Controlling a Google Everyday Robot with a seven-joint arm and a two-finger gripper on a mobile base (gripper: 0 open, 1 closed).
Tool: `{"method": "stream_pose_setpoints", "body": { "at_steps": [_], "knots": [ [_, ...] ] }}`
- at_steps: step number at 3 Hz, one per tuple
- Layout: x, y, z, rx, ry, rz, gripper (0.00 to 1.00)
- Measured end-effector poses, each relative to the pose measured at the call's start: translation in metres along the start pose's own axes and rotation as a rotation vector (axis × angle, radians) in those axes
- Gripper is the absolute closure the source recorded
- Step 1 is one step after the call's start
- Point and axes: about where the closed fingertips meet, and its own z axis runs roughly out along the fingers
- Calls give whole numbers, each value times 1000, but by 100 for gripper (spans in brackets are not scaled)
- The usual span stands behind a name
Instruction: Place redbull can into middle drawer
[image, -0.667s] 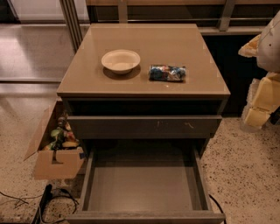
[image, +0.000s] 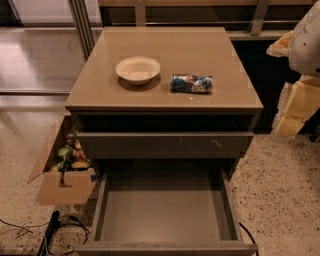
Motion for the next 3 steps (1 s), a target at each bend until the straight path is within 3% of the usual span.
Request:
{"method": "stream_pose_setpoints", "body": {
  "at_steps": [1,2,3],
  "knots": [
    [-8,-27,5,24,-50,-39,0],
    [-16,-73,25,29,-157,-28,0],
    [-18,-98,49,13,-227,30,0]
  ]
}}
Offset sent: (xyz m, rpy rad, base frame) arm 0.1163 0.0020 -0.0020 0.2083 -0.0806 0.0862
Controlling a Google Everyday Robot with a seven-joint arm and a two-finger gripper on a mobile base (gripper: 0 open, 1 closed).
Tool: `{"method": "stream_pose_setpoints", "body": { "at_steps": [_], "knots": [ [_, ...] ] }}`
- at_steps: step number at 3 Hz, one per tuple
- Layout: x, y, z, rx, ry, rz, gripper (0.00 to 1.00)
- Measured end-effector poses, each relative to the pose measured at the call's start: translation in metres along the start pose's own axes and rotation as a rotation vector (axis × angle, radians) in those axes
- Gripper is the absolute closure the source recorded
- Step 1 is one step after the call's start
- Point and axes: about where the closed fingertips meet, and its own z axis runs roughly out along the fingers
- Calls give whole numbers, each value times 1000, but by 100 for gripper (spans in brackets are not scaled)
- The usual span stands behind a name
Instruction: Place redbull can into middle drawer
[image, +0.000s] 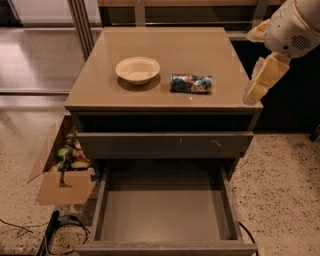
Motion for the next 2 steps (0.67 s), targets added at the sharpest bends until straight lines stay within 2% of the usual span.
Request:
{"method": "stream_pose_setpoints", "body": {
  "at_steps": [1,2],
  "knots": [
    [1,-2,4,-4,-6,4,0],
    [-2,-2,0,16,1,-1,0]
  ]
}}
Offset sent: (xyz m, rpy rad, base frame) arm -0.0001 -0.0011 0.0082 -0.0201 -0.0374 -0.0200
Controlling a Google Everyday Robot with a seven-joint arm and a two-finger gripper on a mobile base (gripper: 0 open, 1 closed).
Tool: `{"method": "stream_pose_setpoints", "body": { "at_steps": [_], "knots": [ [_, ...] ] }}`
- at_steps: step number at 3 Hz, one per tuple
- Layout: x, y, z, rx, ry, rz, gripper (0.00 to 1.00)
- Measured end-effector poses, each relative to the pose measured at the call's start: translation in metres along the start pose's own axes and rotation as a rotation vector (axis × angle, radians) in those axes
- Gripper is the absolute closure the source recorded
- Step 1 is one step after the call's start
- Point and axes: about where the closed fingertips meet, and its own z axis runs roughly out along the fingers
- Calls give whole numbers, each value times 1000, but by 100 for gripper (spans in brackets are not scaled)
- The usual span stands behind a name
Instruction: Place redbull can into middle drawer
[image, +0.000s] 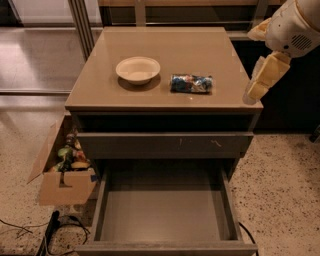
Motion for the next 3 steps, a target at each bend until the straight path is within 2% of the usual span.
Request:
{"method": "stream_pose_setpoints", "body": {
  "at_steps": [1,2,3],
  "knots": [
    [-16,-11,14,30,-50,48,0],
    [-30,-33,36,61,-140,152,0],
    [-32,-51,63,82,-230,249,0]
  ]
}}
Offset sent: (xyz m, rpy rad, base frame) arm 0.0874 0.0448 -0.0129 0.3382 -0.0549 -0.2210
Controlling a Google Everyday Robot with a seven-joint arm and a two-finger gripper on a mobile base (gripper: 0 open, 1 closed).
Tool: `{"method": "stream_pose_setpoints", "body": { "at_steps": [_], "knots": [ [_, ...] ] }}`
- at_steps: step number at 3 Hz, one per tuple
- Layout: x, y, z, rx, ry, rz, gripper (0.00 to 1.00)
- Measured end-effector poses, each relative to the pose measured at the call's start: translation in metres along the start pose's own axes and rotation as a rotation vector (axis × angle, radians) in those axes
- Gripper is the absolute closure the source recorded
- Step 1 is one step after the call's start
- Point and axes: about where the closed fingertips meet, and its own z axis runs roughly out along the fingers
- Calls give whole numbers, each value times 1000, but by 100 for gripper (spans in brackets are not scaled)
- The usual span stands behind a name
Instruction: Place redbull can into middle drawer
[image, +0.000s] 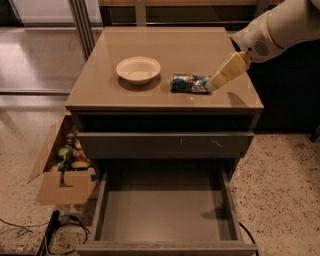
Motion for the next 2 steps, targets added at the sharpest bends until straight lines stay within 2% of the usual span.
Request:
{"method": "stream_pose_setpoints", "body": {
  "at_steps": [1,2],
  "knots": [
    [6,-9,27,-13,-40,43,0],
    [8,-14,54,-65,-71,28,0]
  ]
}}
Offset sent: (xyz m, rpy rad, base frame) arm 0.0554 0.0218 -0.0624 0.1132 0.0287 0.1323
